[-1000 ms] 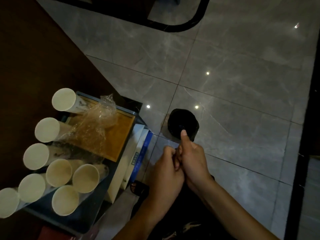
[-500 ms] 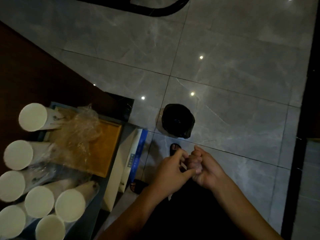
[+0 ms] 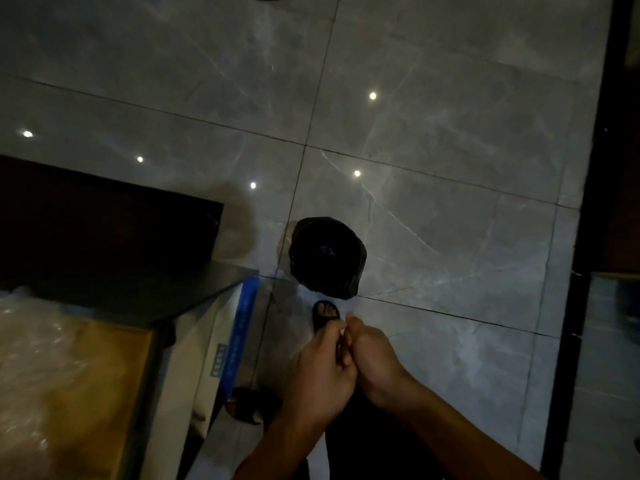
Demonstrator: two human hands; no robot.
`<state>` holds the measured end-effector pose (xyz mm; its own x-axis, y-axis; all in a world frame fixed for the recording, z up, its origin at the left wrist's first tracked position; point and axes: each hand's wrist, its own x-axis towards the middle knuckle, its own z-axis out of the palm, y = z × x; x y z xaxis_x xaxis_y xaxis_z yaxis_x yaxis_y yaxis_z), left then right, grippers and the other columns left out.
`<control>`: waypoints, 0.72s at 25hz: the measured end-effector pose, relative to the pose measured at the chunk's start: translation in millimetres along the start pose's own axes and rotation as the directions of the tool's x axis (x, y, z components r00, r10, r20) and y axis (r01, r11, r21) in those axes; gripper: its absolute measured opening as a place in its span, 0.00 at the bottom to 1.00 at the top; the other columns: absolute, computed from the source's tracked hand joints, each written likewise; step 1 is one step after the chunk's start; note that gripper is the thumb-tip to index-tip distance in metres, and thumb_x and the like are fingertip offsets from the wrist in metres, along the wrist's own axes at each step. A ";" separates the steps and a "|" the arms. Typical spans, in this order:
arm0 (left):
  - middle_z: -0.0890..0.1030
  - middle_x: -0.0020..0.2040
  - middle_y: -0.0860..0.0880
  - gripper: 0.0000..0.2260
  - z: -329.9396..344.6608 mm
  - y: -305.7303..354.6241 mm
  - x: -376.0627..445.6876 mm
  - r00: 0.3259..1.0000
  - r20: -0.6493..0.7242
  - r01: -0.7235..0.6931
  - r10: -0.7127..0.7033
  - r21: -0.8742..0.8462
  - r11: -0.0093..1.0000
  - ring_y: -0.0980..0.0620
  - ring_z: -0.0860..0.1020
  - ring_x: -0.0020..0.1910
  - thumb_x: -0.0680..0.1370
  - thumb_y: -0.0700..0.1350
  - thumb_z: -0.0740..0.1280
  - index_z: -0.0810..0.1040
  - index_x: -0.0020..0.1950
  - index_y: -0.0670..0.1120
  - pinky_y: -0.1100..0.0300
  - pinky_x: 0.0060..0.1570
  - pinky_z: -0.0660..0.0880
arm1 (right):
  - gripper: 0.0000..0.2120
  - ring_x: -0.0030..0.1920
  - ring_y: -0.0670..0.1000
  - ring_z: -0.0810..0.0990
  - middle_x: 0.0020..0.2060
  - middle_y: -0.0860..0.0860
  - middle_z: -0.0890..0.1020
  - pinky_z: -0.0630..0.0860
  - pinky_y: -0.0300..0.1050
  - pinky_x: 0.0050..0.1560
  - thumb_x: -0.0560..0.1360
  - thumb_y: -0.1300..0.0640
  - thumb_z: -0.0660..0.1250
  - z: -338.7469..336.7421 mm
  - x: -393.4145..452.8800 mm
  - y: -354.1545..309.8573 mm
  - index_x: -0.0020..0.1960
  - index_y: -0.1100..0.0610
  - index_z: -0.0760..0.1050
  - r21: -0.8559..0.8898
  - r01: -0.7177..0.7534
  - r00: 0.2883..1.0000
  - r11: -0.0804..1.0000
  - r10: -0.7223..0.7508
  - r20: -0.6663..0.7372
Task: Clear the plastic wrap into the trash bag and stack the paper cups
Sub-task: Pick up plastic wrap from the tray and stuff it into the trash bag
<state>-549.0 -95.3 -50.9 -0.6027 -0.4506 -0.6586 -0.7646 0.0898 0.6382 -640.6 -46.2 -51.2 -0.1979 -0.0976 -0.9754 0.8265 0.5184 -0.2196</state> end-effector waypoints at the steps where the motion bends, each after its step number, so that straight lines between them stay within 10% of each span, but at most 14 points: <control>1: 0.79 0.48 0.59 0.18 6.1 -2.9 16.7 1.000 -0.012 0.002 -0.002 0.002 1.000 0.63 0.78 0.46 0.74 0.45 0.66 0.69 0.59 0.63 0.64 0.47 0.77 | 0.26 0.27 0.51 0.76 0.25 0.56 0.75 0.74 0.42 0.32 0.85 0.49 0.56 2.4 16.6 -9.3 0.32 0.59 0.75 -0.015 0.010 0.999 1.000 -0.010 -0.039; 9: 0.70 0.71 0.52 0.20 34.1 -62.2 136.6 0.997 0.021 -0.075 0.073 0.197 0.977 0.53 0.70 0.68 0.80 0.52 0.60 0.68 0.73 0.56 0.59 0.66 0.63 | 0.27 0.66 0.64 0.76 0.66 0.66 0.77 0.72 0.58 0.68 0.85 0.44 0.55 17.6 136.9 -45.0 0.71 0.65 0.70 0.267 -0.257 0.963 0.929 0.269 -0.009; 14: 0.77 0.59 0.50 0.15 44.9 -76.9 188.1 0.995 0.017 -0.097 0.095 0.180 0.979 0.52 0.72 0.60 0.80 0.53 0.57 0.78 0.61 0.51 0.55 0.61 0.70 | 0.21 0.53 0.58 0.80 0.48 0.60 0.85 0.76 0.52 0.51 0.84 0.48 0.54 7.9 193.5 -42.3 0.64 0.61 0.76 0.237 -0.313 0.945 0.920 0.276 0.176; 18: 0.72 0.61 0.45 0.13 41.0 -93.9 218.6 0.996 -0.022 0.088 -0.088 0.025 0.996 0.49 0.70 0.61 0.79 0.48 0.64 0.79 0.61 0.47 0.50 0.62 0.71 | 0.19 0.51 0.58 0.83 0.53 0.60 0.84 0.81 0.52 0.48 0.83 0.49 0.57 1.0 227.3 -44.3 0.63 0.59 0.77 0.018 -0.268 0.945 0.963 0.259 0.202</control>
<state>-618.3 -165.9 -271.2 -0.5280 -0.4763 -0.7031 -0.8202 0.0714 0.5676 -721.7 -92.3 -263.1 0.1332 -0.1296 -0.9826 0.8588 0.5100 0.0491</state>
